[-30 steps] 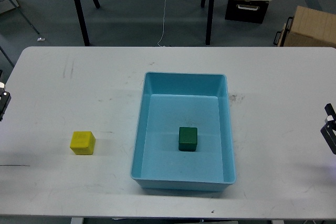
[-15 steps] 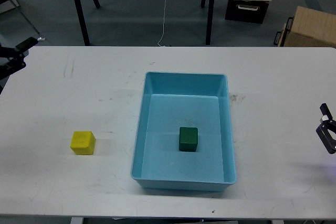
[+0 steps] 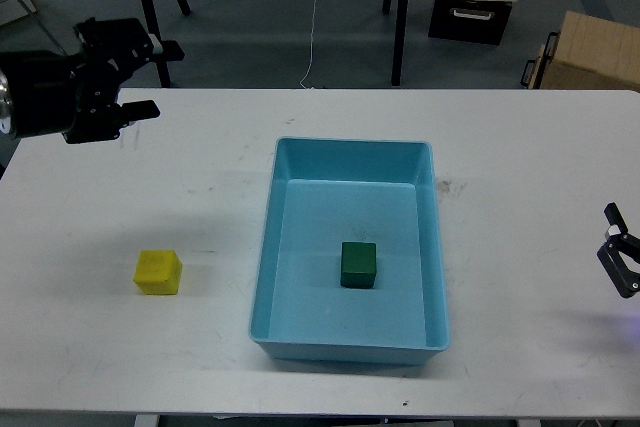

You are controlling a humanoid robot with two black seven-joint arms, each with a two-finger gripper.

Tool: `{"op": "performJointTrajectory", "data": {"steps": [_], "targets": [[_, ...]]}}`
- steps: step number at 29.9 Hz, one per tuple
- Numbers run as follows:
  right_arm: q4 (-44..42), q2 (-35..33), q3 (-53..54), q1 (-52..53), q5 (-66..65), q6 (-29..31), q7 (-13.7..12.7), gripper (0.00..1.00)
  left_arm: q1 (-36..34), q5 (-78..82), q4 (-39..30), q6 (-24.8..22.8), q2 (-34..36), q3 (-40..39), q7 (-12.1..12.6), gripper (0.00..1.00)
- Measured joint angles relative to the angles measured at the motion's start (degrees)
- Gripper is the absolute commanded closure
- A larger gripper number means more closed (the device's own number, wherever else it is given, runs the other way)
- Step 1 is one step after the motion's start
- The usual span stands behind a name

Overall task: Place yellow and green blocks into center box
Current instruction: 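Raise the left gripper and swing it over the yellow cube, then lower the left gripper onto the yellow cube and grasp it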

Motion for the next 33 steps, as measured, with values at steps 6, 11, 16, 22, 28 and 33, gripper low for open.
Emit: {"op": "performJointTrajectory", "data": {"steps": [6, 11, 16, 22, 28, 33], "targets": [[-0.1, 0.4, -1.2, 0.6, 0.0, 0.2, 0.0, 0.0, -4.7, 8.0, 2.3, 0.0, -4.1, 10.7, 0.3, 0.0], [-0.6, 0.5, -1.2, 0.7, 0.0, 0.5, 0.0, 0.0, -7.1, 14.1, 6.2, 0.0, -9.9, 18.5, 0.6, 0.0], [-2.3, 0.4, -1.0, 0.6, 0.0, 0.5, -0.1, 0.0, -12.1, 17.0, 7.6, 0.0, -14.9, 28.8, 0.8, 0.0], [-3.7, 0.4, -1.0, 0.6, 0.0, 0.5, -0.1, 0.0, -13.0, 21.2, 8.2, 0.0, -17.9, 35.5, 0.9, 0.0], [-4.7, 0.5, -1.2, 1.1, 0.0, 0.5, -0.1, 0.0, -11.6, 22.9, 9.2, 0.0, -19.2, 37.1, 0.8, 0.0], [-4.8, 0.4, -1.2, 1.3, 0.0, 0.5, -0.1, 0.0, -9.6, 24.5, 11.6, 0.0, -20.6, 37.1, 0.7, 0.0]]}}
